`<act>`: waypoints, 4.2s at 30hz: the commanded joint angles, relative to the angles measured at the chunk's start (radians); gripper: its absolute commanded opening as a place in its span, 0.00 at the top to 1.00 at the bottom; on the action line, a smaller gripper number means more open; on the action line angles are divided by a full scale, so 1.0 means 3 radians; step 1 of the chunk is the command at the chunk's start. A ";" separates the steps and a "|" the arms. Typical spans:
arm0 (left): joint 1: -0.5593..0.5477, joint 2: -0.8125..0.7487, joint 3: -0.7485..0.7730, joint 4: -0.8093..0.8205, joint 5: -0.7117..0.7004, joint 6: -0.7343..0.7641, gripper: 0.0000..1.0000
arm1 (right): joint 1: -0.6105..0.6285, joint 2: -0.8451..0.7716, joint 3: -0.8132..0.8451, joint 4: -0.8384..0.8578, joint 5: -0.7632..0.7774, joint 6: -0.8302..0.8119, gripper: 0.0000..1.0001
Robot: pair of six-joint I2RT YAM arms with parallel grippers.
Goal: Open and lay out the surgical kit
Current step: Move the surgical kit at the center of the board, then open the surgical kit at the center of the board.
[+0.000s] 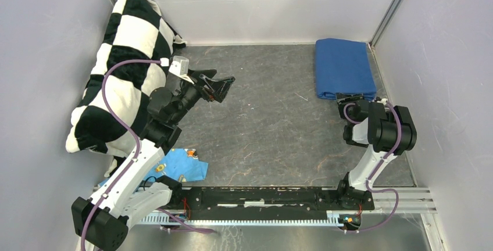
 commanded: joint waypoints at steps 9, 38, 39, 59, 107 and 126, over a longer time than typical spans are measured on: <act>-0.0006 -0.0021 0.0024 0.0207 0.0081 -0.0114 0.00 | -0.0022 0.0143 0.0145 0.0198 -0.0144 -0.0210 0.62; -0.0008 -0.0025 0.0015 0.0228 0.0099 -0.0121 0.00 | -0.0012 0.0452 0.0399 0.0547 -0.0659 -0.0147 1.00; -0.0010 -0.0029 0.0015 0.0228 0.0096 -0.0120 0.00 | -0.0001 0.0445 0.0396 0.0565 -0.0698 -0.0172 1.00; -0.0008 -0.0125 -0.0019 0.0225 -0.0003 -0.0093 0.00 | 0.0627 -0.0419 -0.0437 0.0314 -0.1067 -0.0552 1.00; -0.0006 -0.0141 -0.0029 0.0248 0.0022 -0.0227 0.00 | -0.0434 -0.2467 0.0102 -0.3366 -0.0968 -0.2611 0.32; -0.0006 -0.0114 -0.0025 0.0253 0.0039 -0.0227 0.00 | -0.0516 -0.2465 0.0050 -0.3221 -0.0802 -0.2392 0.22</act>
